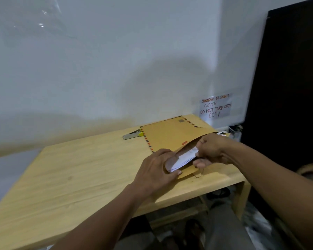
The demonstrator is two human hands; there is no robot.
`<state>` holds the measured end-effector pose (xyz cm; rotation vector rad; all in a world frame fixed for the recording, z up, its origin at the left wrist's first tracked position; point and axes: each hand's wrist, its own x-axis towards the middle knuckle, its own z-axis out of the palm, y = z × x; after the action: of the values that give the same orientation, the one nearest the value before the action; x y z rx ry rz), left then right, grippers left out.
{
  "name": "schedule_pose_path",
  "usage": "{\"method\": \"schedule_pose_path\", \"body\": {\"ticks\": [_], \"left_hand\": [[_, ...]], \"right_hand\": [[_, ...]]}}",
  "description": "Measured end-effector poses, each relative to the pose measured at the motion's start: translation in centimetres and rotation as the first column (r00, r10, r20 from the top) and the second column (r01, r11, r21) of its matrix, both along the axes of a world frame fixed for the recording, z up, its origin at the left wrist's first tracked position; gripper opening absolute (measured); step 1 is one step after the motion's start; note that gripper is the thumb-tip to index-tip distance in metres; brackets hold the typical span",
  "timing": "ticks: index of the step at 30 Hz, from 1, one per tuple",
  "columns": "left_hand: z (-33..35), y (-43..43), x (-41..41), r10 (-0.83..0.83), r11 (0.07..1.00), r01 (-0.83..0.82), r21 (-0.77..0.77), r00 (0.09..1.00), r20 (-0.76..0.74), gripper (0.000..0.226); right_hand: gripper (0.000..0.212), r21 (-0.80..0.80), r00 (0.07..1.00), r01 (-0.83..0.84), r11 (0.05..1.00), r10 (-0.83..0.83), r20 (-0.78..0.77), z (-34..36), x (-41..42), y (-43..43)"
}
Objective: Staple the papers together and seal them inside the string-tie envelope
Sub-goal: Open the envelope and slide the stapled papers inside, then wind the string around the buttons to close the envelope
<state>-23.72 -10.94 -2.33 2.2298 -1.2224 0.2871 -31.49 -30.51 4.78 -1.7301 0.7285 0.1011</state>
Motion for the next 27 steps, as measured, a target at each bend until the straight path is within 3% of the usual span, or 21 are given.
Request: {"method": "schedule_pose_path", "body": {"ticks": [6, 9, 12, 16, 17, 20, 21, 23, 27], "left_hand": [[0.0, -0.1, -0.7, -0.039, 0.999, 0.039, 0.008, 0.999, 0.008, 0.057], [0.0, 0.2, -0.7, -0.033, 0.999, 0.033, 0.023, 0.999, 0.024, 0.067], [0.0, 0.9, -0.7, -0.030, 0.998, 0.031, 0.046, 0.999, -0.034, 0.080], [0.0, 1.0, -0.1, -0.009, 0.994, 0.010, 0.111, 1.000, -0.007, 0.069], [-0.1, 1.1, 0.1, -0.005, 0.990, 0.006, 0.137, 1.000, -0.004, 0.063], [-0.6, 1.2, 0.4, -0.048, 0.985, 0.044, 0.166, 0.999, 0.022, 0.044], [-0.7, 1.2, 0.3, -0.057, 0.986, 0.050, 0.157, 0.998, 0.037, 0.040], [-1.0, 0.9, 0.5, -0.023, 0.992, 0.021, 0.123, 0.999, 0.022, 0.034], [-1.2, 0.0, 2.2, 0.091, 0.992, -0.089, 0.085, 0.995, -0.028, 0.026]], "right_hand": [[0.026, -0.277, 0.972, 0.175, 0.945, -0.121, 0.199, -2.7, 0.7, 0.8], [0.026, -0.480, 0.976, 0.180, 0.859, -0.095, 0.197, -3.5, 0.9, 0.6], [0.029, -0.739, 0.993, 0.015, 0.674, 0.078, 0.091, -2.8, 0.7, -0.4], [0.029, -0.771, 0.914, -0.302, 0.560, 0.399, -0.069, -1.4, -0.6, -1.4], [0.033, -0.785, 0.885, -0.373, 0.495, 0.444, -0.140, -1.4, -0.9, -1.3], [0.058, -0.879, 0.857, -0.419, 0.228, 0.420, -0.299, -2.7, -1.0, -1.1], [0.064, -0.893, 0.861, -0.408, 0.189, 0.406, -0.307, -3.2, -0.8, -1.0], [0.063, -0.891, 0.863, -0.402, 0.210, 0.411, -0.293, -4.0, -0.3, -1.1], [0.036, -0.865, 0.867, -0.388, 0.318, 0.444, -0.225, -4.9, 0.6, -1.5]]}}
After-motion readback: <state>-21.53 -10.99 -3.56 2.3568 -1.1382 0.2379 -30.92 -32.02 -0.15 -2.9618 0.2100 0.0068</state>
